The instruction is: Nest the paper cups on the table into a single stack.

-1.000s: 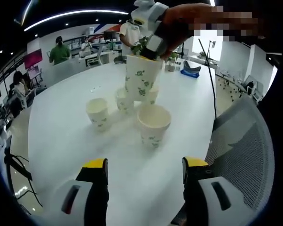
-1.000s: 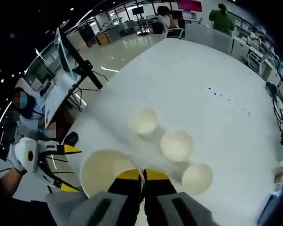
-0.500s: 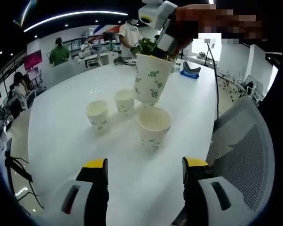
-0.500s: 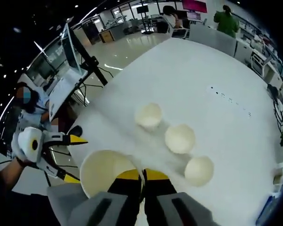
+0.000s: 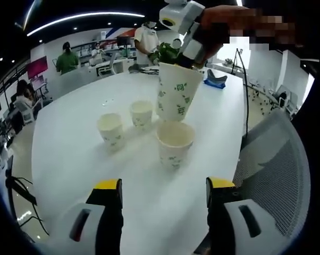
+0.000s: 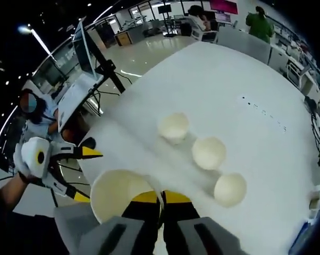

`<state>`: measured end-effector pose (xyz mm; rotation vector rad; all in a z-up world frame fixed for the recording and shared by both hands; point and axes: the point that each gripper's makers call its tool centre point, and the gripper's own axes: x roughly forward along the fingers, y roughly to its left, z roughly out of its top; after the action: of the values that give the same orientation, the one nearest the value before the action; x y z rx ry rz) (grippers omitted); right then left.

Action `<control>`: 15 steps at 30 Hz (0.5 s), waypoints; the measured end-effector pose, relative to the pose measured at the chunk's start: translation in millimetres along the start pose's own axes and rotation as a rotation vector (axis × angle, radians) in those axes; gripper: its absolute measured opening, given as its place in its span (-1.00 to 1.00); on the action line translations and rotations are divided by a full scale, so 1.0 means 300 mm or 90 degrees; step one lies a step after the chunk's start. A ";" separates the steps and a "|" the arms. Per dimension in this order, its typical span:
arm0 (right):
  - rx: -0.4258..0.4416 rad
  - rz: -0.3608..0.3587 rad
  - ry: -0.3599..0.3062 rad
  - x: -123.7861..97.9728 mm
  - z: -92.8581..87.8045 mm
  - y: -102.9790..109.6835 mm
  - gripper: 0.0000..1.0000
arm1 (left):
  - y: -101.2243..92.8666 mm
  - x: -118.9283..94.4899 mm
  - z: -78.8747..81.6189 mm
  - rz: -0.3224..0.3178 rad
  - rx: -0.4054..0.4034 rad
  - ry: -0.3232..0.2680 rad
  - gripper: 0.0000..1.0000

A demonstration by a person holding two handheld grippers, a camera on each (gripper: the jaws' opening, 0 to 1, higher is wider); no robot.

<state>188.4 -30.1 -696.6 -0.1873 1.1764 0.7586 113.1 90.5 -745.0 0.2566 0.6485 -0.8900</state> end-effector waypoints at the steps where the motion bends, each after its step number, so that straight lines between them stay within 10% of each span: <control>1: -0.001 0.001 0.003 0.006 -0.003 0.001 -1.00 | 0.000 0.001 -0.001 0.000 -0.001 0.000 0.24; 15: -0.029 -0.001 0.044 0.062 -0.056 0.015 -1.00 | 0.004 -0.004 -0.004 0.000 -0.004 0.000 0.24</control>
<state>176.0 -27.0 -718.6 -0.2532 1.2243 0.7835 113.1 92.4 -745.3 0.2514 0.6502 -0.8877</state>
